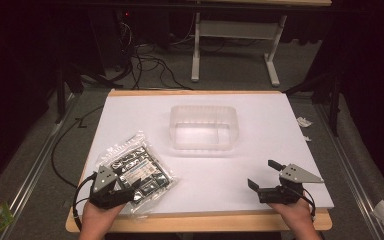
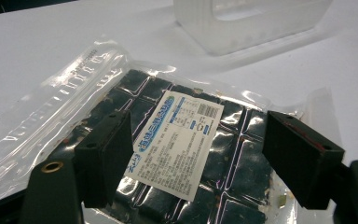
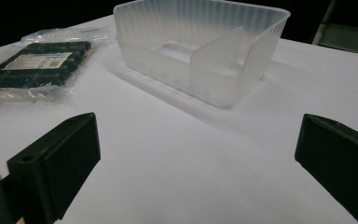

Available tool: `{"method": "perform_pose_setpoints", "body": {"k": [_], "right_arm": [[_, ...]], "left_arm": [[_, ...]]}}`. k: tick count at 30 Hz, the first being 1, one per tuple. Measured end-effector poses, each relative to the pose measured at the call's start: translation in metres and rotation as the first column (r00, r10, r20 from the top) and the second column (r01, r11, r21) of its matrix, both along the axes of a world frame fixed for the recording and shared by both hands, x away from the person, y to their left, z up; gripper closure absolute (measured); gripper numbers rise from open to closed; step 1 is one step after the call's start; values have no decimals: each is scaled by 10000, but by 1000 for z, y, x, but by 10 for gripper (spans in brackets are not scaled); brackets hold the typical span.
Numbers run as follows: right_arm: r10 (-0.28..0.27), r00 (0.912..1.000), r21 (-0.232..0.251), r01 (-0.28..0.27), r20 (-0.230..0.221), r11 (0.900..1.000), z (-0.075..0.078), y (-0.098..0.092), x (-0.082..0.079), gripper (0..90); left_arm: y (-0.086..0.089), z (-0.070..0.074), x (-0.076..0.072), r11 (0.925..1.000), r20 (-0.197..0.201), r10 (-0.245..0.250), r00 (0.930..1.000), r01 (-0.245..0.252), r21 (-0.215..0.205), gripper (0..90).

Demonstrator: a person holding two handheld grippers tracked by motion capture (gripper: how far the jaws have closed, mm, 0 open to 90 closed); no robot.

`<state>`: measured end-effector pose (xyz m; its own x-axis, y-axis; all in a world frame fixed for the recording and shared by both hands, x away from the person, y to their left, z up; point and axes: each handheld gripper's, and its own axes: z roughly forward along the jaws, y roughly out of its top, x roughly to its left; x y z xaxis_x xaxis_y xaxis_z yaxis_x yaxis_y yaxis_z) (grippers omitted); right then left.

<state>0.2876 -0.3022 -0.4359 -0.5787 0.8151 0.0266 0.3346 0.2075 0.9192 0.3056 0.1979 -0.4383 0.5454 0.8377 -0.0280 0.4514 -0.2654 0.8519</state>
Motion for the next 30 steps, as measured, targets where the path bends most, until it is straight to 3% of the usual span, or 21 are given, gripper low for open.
{"method": "perform_pose_setpoints", "body": {"k": [13, 18, 23, 27, 30], "right_arm": [[-292, 9995, 294, 296, -132, 9991, 2, -5, 1, 0], [-310, 9990, 293, 320, -327, 9991, -2, -5, 2, 0], [-255, 9988, 221, 265, -425, 9994, -5, -4, 4, 0], [-214, 9986, 207, 225, -486, 9995, -5, -3, 4, 1], [-137, 9988, 151, 144, -479, 9998, -6, -2, 5, 3]], "left_arm": [[11, -6, 7, 9996, -357, 239, 9991, -243, -117, 256], [20, -10, 15, 9980, -569, 584, 9967, -597, -207, 255], [35, -17, 34, 9888, -963, 1302, 9868, -1364, -612, 256], [42, -22, 42, 9837, -1125, 1636, 9801, -1707, -573, 256], [51, -28, 46, 9736, -1227, 2131, 9693, -2212, -557, 258]]}}
